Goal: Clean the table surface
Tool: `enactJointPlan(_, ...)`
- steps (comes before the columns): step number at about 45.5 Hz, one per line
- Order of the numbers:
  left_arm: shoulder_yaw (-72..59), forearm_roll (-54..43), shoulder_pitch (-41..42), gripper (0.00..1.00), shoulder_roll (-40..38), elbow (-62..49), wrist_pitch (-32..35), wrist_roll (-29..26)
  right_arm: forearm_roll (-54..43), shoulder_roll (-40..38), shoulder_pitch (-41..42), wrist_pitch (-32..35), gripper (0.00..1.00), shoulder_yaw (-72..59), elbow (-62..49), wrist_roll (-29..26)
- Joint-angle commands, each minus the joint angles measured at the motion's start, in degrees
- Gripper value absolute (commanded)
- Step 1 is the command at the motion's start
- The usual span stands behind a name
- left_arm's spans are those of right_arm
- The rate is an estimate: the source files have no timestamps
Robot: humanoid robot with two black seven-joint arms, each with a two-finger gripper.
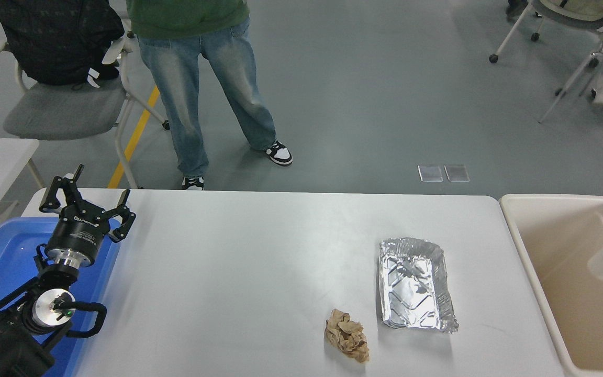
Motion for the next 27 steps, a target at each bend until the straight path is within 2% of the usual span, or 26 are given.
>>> enactJointPlan(1,0.0,0.0,0.0,0.99,-0.1,0.0,0.0,0.0,2.6,17.6,-8.3,-1.5,0.00,-0.1,-27.2,1.7)
enactJointPlan(11,0.0,0.0,0.0,0.99,-0.1,0.0,0.0,0.0,6.9,21.4,-8.7,-3.0,0.00,-0.9,-28.1,0.8)
enactJointPlan(27,0.0,0.0,0.0,0.99,0.0,0.0,0.0,0.0,6.9,23.3,-8.8,-7.7,0.00,-0.8,-28.4,-1.8)
